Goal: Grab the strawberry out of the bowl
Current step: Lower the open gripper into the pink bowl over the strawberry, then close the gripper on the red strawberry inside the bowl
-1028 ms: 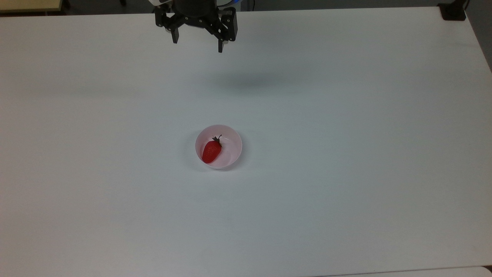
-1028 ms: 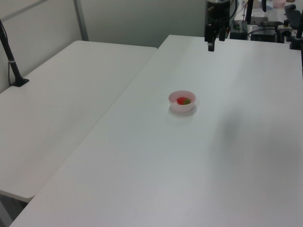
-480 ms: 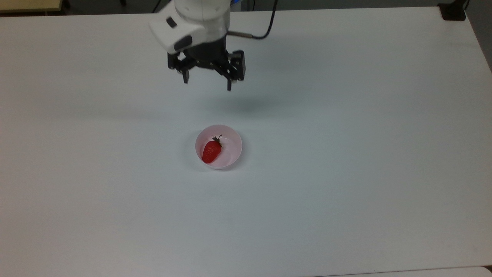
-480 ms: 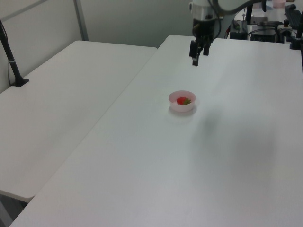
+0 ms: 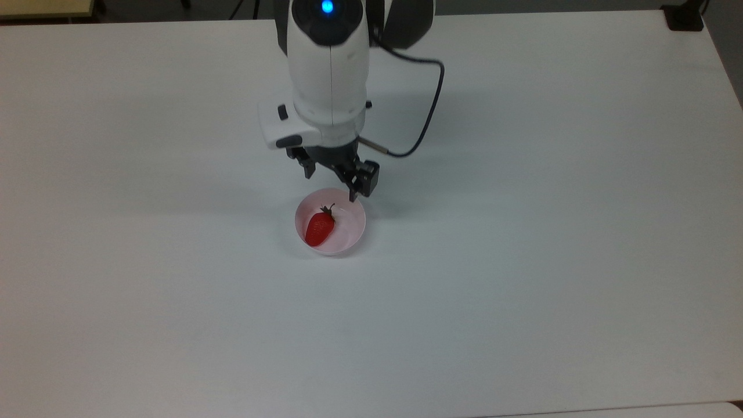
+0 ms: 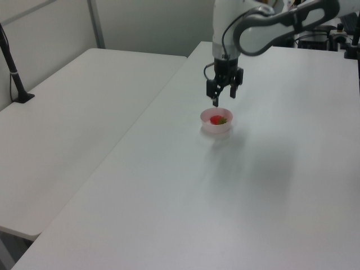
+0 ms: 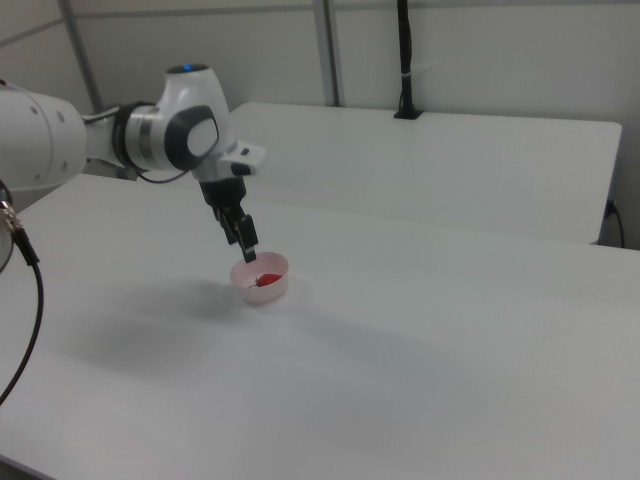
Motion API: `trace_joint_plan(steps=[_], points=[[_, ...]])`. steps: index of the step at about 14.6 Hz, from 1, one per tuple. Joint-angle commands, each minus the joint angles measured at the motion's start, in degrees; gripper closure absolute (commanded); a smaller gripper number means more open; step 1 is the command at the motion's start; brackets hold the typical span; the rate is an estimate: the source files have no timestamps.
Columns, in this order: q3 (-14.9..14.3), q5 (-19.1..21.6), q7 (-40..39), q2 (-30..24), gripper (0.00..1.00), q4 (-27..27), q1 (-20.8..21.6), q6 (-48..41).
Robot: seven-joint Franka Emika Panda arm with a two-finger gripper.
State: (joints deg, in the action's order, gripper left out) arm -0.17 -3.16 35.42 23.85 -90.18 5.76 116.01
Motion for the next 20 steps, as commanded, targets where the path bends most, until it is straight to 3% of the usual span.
trace_joint_plan(steps=[1, 6, 20], points=[[-1.0, 0.5, 5.6, 3.5, 0.26, 1.8, 0.6, 2.2], [-1.1, 0.3, 7.8, 6.6, 0.40, 1.8, 0.4, 7.7], [-1.4, -0.1, 7.6, 9.4, 0.41, 1.8, 0.4, 8.9]])
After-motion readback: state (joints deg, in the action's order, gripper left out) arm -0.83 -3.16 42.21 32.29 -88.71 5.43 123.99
